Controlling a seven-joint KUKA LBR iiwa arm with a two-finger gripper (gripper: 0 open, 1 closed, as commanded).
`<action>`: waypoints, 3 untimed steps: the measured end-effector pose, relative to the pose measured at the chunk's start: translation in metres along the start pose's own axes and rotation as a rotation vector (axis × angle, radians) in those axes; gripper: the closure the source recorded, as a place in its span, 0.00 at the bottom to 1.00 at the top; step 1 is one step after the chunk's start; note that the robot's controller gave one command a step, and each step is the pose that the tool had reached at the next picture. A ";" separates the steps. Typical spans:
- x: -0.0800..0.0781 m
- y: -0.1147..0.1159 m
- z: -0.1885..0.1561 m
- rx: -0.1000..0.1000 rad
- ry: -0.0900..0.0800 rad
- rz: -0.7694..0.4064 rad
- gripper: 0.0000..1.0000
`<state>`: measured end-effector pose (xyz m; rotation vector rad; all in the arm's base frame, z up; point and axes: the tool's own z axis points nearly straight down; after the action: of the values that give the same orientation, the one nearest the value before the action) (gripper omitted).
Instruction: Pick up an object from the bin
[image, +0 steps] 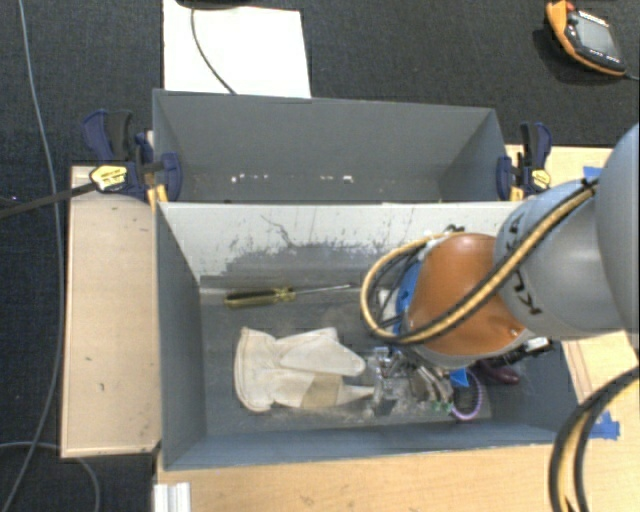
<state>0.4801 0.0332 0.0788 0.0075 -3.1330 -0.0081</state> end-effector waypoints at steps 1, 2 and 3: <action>-0.003 -0.035 0.008 -0.001 0.002 -0.107 1.00; -0.002 -0.020 -0.001 0.000 -0.002 -0.066 1.00; -0.008 -0.058 0.009 0.001 -0.005 -0.243 1.00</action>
Offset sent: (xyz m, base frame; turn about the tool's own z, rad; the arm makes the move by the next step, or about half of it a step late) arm 0.0006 0.0004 0.0135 -0.0296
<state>0.4878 -0.0244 0.0699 0.3883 -3.1141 -0.0084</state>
